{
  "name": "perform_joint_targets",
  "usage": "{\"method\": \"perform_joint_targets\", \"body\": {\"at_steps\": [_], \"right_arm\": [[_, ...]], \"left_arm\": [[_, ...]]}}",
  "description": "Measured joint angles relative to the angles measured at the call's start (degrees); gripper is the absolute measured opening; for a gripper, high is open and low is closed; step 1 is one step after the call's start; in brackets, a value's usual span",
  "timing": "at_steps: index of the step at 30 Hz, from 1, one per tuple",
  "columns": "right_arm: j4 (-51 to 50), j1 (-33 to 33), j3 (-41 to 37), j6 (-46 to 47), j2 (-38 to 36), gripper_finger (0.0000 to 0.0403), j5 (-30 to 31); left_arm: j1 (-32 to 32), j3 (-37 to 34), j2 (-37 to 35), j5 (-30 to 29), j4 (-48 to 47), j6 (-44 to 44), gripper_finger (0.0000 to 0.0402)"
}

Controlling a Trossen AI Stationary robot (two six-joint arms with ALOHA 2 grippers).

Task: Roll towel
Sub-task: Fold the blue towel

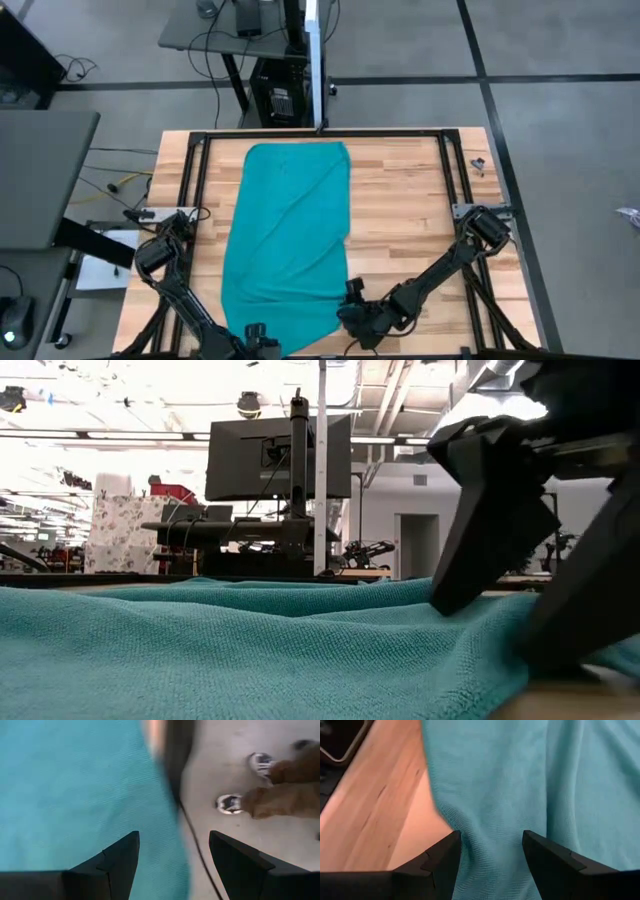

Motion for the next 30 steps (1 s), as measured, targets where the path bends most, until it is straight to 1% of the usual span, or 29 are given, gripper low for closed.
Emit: {"method": "perform_joint_targets", "body": {"at_steps": [4, 8, 11, 18, 22, 24, 27, 30], "right_arm": [[-0.23, 0.36, 0.00, 1.70, -0.02, 0.0205, -0.05], [-2.09, 0.89, -0.03, 1.38, -0.02, 0.0205, -0.04], [-2.67, 0.96, -0.42, 1.40, -0.07, 0.0205, -0.07], [-2.64, 1.68, -1.07, 1.42, -0.17, 0.0205, -0.02], [-2.88, 1.68, -1.11, 1.20, -0.20, 0.0205, -0.06], [-2.91, 1.66, -1.11, -0.52, -0.20, 0.0205, 0.05], [-2.99, 1.68, -1.11, -2.54, -0.20, 0.0199, 0.74], [-3.14, 1.71, -1.14, -2.52, -0.20, 0.0190, 1.05]], "left_arm": [[0.61, 0.02, -0.07, -1.77, -1.36, -1.21, 0.0224], [0.57, 0.11, 0.59, -1.54, 3.03, 0.06, 0.0224], [0.16, 0.07, 0.96, -0.64, 3.66, -0.01, 0.0224], [-0.77, 0.38, 2.47, -0.98, -0.29, -1.54, 0.0224], [-0.58, 0.35, 3.15, -1.59, -0.75, -2.08, 0.0224], [-0.35, 0.33, 3.17, -1.84, -0.87, -2.66, 0.0224], [-0.24, 0.31, 3.17, -1.47, -0.69, -3.02, 0.0218], [-0.41, 0.26, 3.17, -1.40, -0.24, -3.02, 0.0207]]}}
